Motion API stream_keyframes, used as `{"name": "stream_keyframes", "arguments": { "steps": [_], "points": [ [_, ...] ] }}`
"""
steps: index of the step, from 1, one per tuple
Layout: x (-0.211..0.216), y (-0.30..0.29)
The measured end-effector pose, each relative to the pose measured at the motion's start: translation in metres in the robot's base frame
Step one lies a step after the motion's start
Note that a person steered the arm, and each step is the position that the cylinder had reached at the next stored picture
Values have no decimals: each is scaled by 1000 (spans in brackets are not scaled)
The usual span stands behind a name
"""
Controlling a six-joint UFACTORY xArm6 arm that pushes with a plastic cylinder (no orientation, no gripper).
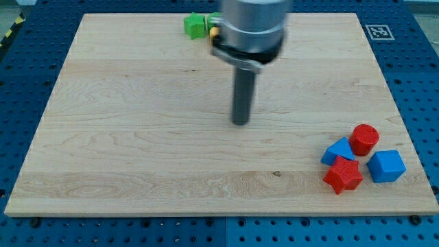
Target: Point your arm at the left side of the green star
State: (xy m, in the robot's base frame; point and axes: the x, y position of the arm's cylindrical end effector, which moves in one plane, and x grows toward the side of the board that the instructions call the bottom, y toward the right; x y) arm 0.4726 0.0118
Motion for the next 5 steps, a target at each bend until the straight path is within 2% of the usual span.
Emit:
{"name": "stream_keyframes", "arguments": {
  "steps": [1, 2, 3, 5],
  "points": [
    [0, 0],
    [-12, -33],
    [-57, -102],
    [-189, -142]
  ]
}}
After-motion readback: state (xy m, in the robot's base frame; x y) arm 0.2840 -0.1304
